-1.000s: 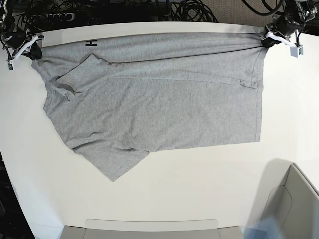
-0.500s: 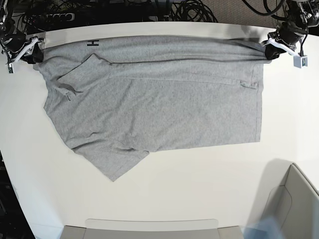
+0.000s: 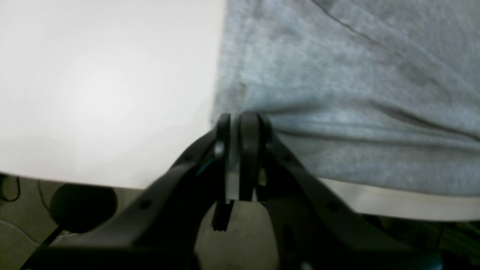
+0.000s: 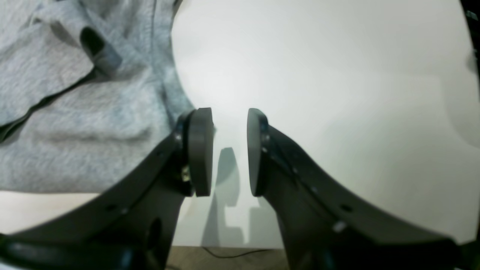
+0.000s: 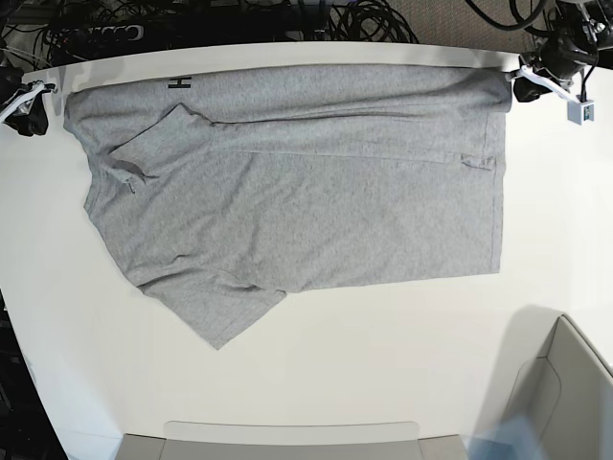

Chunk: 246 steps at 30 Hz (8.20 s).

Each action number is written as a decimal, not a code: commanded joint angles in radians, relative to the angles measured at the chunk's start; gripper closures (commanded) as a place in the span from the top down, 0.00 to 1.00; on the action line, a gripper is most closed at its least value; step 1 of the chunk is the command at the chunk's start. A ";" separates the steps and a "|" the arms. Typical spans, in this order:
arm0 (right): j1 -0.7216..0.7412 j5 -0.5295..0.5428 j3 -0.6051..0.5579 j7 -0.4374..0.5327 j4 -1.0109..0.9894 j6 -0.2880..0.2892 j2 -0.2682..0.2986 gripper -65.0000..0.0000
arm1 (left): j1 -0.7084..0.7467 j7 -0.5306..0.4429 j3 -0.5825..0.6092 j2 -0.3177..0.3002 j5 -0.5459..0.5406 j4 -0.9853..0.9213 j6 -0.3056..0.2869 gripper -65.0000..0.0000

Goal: Fold the T-shirt properly
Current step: 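Drag the shirt's collar edge away from the hem with both grippers, then open both grippers and lower them onto the shirt's sides, then move both grippers down the shirt's sides and grasp the hem corners, then lift the hem corners and fold them toward the collar with both grippers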

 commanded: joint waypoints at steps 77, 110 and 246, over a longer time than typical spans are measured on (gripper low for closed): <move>1.230 -0.632 -0.524 0.128 -0.916 0.001 -0.182 0.24 | -0.437 0.032 0.199 0.009 -0.016 -0.040 -0.010 0.09; 1.221 -0.630 -0.702 0.314 -1.174 -0.082 -0.295 0.24 | -0.673 0.012 0.298 -0.038 -0.012 -0.256 -0.003 0.24; 0.265 -0.141 -0.324 -0.308 0.525 -0.082 -0.264 0.00 | -0.536 -0.370 0.445 -0.185 0.199 -0.315 0.109 0.00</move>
